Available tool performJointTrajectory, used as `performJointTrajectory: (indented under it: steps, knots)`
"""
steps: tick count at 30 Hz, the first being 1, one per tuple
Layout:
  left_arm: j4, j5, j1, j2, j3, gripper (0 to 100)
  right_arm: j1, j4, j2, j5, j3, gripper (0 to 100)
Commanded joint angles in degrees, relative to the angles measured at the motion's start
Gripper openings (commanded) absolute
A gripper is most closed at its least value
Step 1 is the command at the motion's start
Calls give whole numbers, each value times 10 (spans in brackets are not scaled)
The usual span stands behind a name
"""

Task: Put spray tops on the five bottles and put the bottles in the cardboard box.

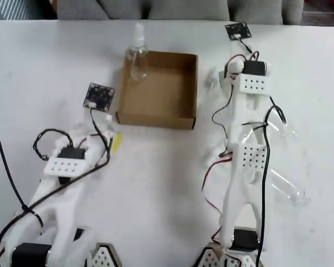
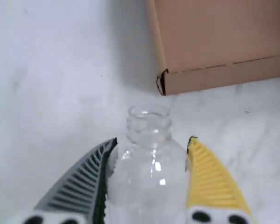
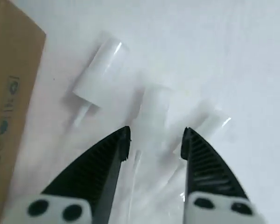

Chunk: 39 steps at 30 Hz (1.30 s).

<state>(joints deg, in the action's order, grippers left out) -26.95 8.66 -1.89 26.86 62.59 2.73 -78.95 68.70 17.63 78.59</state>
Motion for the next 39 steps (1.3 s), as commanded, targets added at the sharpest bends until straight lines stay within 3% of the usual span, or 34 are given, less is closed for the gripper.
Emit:
performJointTrajectory:
  steps: [1, 12, 17, 20, 24, 33, 39]
  knots:
    - [16, -6, -6, 23, -7, 20, 4, 23, -2, -4, 5, 174]
    - [16, -6, -6, 22, -7, 20, 6, 86, 55, -3, 0, 168]
    - [16, -6, -6, 22, -7, 20, 15, 97, 51, 0, 6, 12]
    - [16, -6, -6, 22, -7, 20, 21, 90, 29, 20, 6, 24]
    - [16, -6, -6, 22, -7, 20, 30, 36, -21, 23, 6, 17]
    - [16, -6, -6, 22, -7, 20, 75, -204, -187, 18, 4, 17]
    - [16, -6, -6, 22, -7, 20, 178, -205, -295, 18, -73, 17]
